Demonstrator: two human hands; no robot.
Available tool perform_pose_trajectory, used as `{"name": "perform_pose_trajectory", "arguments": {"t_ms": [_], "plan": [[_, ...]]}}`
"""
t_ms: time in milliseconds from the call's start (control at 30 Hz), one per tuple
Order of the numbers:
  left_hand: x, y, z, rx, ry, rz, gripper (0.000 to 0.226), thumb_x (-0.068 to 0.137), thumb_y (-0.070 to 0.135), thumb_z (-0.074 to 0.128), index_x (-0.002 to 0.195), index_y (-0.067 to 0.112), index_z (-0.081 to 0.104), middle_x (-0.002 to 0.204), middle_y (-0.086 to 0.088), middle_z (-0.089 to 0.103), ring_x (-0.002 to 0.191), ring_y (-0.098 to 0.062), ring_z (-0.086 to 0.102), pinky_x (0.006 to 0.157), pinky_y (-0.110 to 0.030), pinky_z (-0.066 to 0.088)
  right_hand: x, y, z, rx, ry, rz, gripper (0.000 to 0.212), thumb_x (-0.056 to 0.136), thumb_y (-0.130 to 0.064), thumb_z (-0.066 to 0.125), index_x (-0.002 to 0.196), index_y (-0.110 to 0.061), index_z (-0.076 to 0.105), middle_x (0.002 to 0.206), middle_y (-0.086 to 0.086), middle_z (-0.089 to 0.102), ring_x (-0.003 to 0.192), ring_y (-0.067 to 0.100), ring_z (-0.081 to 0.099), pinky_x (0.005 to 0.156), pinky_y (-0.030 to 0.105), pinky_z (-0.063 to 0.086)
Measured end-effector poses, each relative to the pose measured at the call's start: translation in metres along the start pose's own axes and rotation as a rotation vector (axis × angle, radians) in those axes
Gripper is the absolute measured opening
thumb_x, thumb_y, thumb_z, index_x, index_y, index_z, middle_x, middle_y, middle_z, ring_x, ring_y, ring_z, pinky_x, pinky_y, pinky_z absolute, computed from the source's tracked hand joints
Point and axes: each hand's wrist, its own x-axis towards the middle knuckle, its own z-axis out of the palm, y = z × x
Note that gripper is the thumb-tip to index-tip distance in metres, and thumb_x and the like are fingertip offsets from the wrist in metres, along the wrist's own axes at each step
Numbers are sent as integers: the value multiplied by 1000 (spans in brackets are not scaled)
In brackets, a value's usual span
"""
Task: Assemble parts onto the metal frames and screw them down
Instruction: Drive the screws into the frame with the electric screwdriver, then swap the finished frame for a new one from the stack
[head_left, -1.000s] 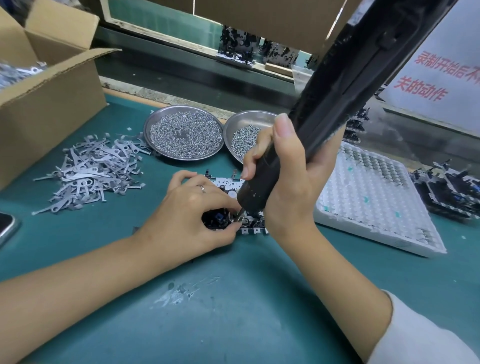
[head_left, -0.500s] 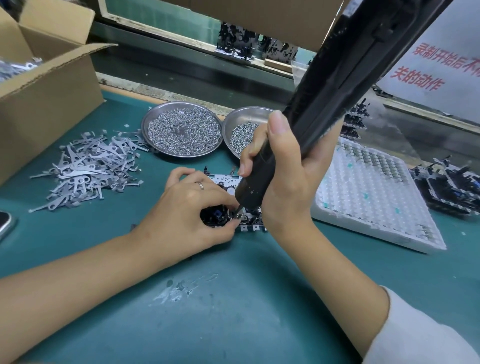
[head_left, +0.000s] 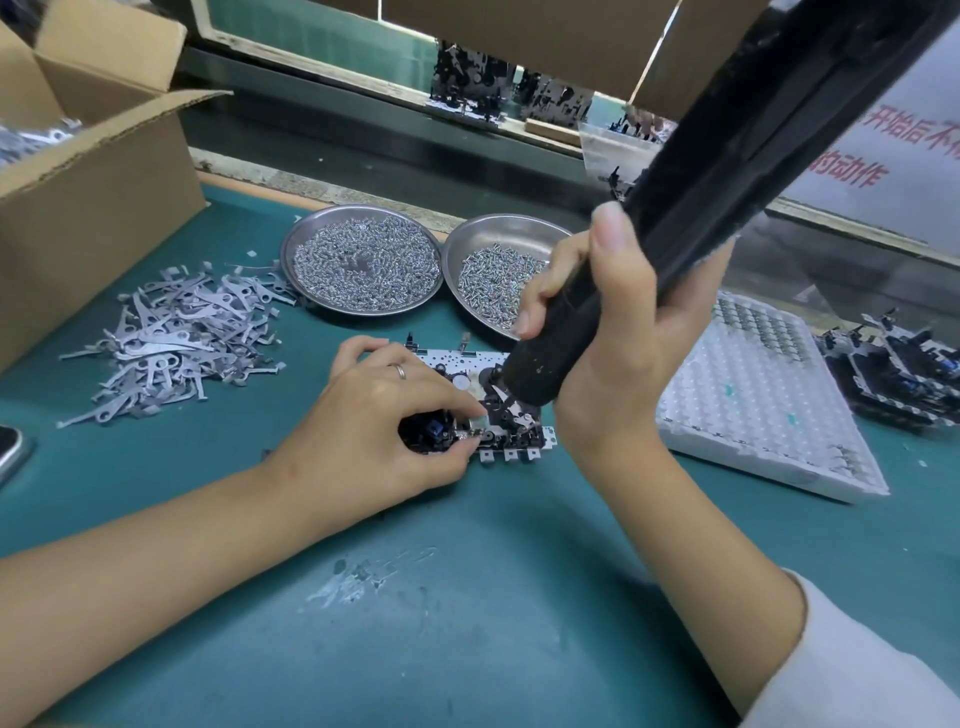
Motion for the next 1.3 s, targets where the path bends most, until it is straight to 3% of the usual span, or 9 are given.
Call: {"name": "perform_pose_trajectory", "arguments": {"t_ms": [367,467,533,667,767,867,967,1133,1300], "plan": [[1,-3,0,20,-11,9,22,68,38,72,87,26,75,84,18,68,86,-12,57,98,-44,33,-3,7,-5,-68,-46,125,25,85,-18,58,99,-19,37,56,3,47,38,20,45,42,25,39],[2,-11,-3,129,-49,52,54,68,61,63,112,30,67,111,11,60,104,-14,50,102,-39,26,-4,5,-14,-167,-69,122,40,85,-24,58,116,-12,37,69,0,53,55,22,55,54,33,48],[3,-17,-8,254,-143,15,87,60,80,55,135,36,47,130,4,46,119,-17,37,107,-38,19,-10,3,-27,-294,-56,90,55,86,-30,57,131,-10,33,87,-4,54,81,19,58,74,33,49],[5,-24,-11,400,-241,-11,106,57,89,46,147,38,22,134,2,44,125,-15,35,110,-38,11,-37,3,-54,-607,118,86,39,84,-35,57,119,-32,40,96,-12,47,88,0,48,78,19,40],[2,-18,-6,374,-193,-29,104,58,85,50,147,38,24,121,4,52,114,-13,42,103,-32,18,-52,3,-53,-943,-145,287,51,78,-49,54,125,-37,36,112,-7,45,104,7,48,86,28,43],[-7,-4,2,252,-149,-44,106,52,74,56,145,47,14,119,6,50,107,-14,48,97,-29,30,-60,2,-37,-1241,-429,303,76,71,-65,47,139,-35,30,129,-7,36,117,13,43,94,31,42],[-14,2,4,206,-157,16,113,46,67,61,146,50,10,121,8,45,100,-12,49,90,-26,36,-62,-3,-30,-1326,-509,330,85,67,-70,48,141,-37,23,140,-5,27,124,17,35,95,32,40],[-16,3,0,81,-261,77,116,50,71,68,145,52,5,133,20,37,113,3,47,92,-8,33,-63,-9,-36,-1380,-606,443,103,57,-76,57,143,-41,14,149,-5,14,137,17,20,109,37,31],[-11,6,-8,75,-296,252,104,63,75,63,148,40,15,136,24,40,123,10,38,104,-17,29,-71,-19,-45,-1482,-670,388,93,64,-68,58,141,-43,12,151,-4,5,141,22,5,113,42,23]]}}
